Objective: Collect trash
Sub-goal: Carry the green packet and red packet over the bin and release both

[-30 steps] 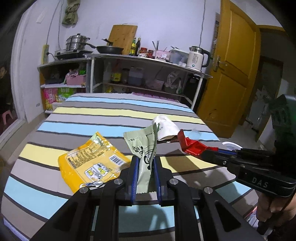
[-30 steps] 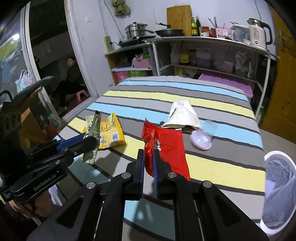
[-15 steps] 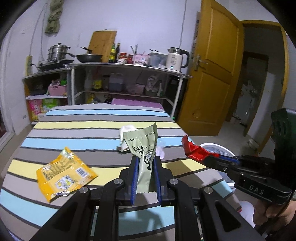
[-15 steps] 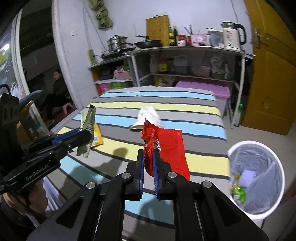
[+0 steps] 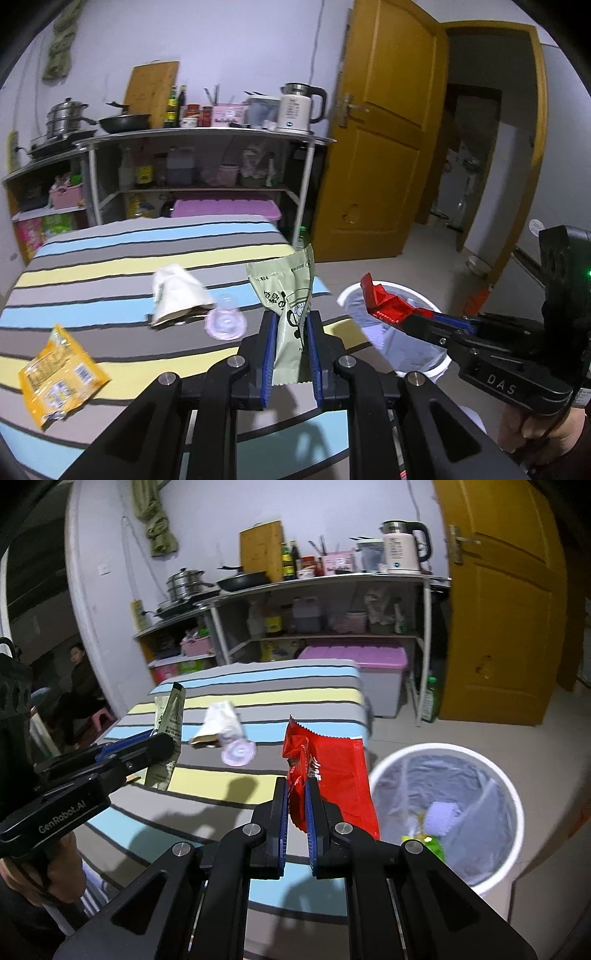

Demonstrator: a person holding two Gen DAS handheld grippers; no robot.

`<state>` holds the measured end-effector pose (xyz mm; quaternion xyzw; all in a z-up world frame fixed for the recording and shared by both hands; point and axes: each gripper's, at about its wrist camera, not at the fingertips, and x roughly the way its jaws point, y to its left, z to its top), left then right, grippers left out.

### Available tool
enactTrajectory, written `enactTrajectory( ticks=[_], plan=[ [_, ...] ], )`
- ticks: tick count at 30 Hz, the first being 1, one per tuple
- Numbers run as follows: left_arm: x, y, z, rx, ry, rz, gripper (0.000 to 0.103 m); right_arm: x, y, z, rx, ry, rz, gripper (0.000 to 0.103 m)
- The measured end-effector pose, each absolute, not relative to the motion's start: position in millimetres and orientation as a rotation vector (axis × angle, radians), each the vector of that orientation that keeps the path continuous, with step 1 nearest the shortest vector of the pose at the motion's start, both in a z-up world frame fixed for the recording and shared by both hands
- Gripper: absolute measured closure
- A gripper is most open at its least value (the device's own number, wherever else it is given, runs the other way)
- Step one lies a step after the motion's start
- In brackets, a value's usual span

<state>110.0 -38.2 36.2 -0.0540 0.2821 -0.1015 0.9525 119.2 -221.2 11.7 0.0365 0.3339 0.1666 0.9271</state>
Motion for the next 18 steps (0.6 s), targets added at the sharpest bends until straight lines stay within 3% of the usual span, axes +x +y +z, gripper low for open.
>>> enactTrajectory(
  ticks=[18],
  plan=[
    [154,-115,23,-0.063,0.615,-0.343,0.086,127,-294,-4,0.158,0.698,0.209,0.094]
  ],
)
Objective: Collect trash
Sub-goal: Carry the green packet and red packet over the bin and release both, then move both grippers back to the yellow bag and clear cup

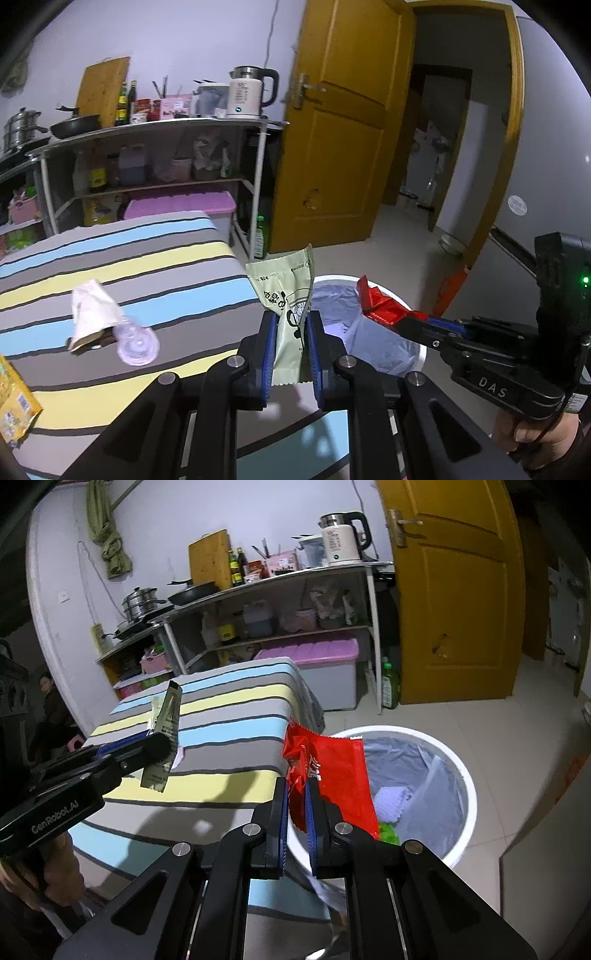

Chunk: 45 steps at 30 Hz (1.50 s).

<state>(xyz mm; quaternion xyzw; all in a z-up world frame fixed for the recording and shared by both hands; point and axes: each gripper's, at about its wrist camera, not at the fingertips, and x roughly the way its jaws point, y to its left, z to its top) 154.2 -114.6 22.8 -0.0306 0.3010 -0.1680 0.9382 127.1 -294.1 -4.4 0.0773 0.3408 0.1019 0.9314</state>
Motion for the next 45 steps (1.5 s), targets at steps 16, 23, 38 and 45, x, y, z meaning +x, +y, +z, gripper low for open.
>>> enactTrajectory(
  ticks=[16,23,38,45],
  plan=[
    [193,-158,-3,-0.058,0.688,-0.415,0.084,142,-333,-27,0.215,0.742,0.145,0.094],
    [206,-176,-16,-0.045,0.719,-0.44,0.077,150,-345,-38,0.242,0.766,0.122,0.094],
    [216,-182,-26,-0.042,0.751,-0.46,0.066,152,-353,-45,0.266,0.772,0.082,0.079],
    [203,-173,-16,-0.051,0.714,-0.446,0.066,143,-346,-34,0.243,0.75,0.09,0.079]
  ],
)
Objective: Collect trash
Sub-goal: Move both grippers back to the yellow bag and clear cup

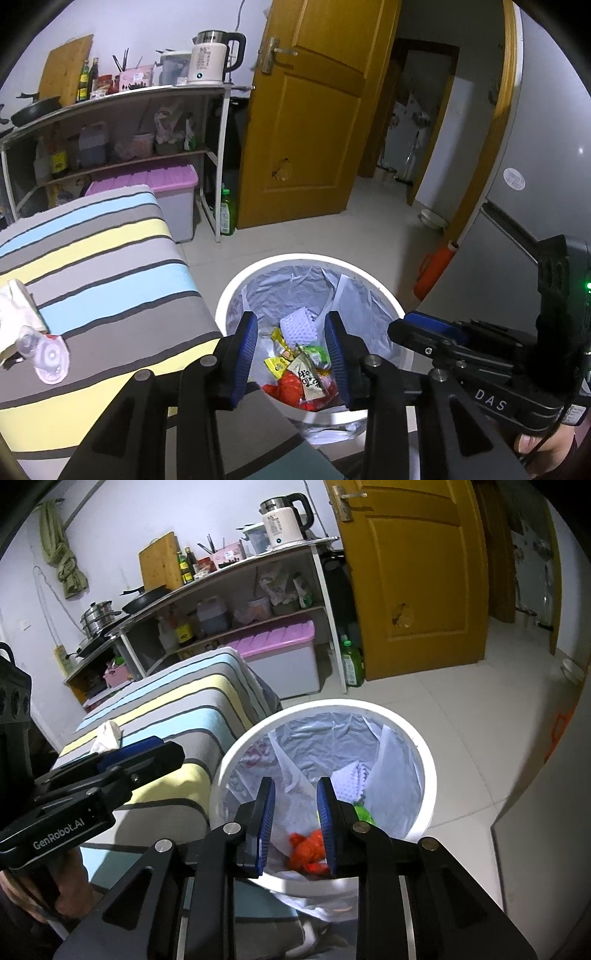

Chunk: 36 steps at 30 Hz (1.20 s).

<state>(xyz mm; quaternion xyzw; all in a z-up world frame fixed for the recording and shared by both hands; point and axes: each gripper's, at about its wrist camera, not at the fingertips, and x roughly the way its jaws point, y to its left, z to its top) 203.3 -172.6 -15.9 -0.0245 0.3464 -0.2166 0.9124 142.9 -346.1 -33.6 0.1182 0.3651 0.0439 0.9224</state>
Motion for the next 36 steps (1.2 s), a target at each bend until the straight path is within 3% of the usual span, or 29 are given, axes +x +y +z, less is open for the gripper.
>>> enactTrajectory(
  ticks=[36],
  plan=[
    [81,-39,46,-0.155,0.538,-0.246,0.066,95,-222,32,0.057,0.629,0.33,0.079]
  ],
)
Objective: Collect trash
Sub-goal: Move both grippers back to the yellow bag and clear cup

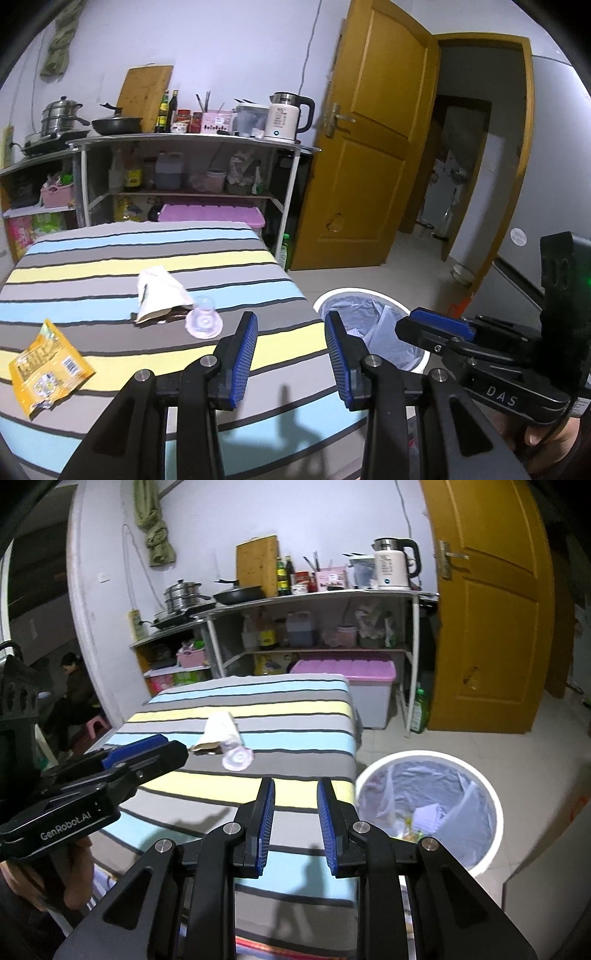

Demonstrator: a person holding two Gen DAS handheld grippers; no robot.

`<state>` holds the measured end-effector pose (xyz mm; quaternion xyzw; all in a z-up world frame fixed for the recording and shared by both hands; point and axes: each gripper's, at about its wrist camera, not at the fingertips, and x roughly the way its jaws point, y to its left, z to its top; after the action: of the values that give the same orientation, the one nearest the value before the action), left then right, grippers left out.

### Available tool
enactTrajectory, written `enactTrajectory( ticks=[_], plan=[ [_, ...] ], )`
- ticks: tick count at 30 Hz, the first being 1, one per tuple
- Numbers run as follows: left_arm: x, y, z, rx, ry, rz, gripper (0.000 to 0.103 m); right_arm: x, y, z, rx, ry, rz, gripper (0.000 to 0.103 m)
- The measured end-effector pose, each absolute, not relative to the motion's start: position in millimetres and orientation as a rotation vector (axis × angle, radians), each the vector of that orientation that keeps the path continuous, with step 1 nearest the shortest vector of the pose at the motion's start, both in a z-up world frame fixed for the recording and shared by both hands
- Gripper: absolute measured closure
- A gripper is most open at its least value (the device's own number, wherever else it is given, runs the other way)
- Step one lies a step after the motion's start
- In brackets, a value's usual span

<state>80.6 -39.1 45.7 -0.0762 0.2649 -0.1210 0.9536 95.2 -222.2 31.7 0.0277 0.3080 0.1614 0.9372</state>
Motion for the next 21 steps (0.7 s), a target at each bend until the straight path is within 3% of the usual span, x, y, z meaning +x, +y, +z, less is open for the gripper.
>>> enactTrajectory(
  ticks=[5,9,16,21],
  plan=[
    [72,-25,45,-0.153,0.538,-0.211,0.066,92,-208,33,0.045,0.622,0.362,0.077],
    [66,-12,42,-0.158,0.534,-0.189,0.066,91,-198,32,0.038,0.625,0.392,0.066],
    [57,12,36,-0.152,0.527,-0.134,0.066,95,-180,29,0.038,0.634,0.438,0.064],
    [57,35,29,-0.184,0.533,-0.099,0.054,101,-164,25,0.025,0.648,0.465,0.063]
  ],
)
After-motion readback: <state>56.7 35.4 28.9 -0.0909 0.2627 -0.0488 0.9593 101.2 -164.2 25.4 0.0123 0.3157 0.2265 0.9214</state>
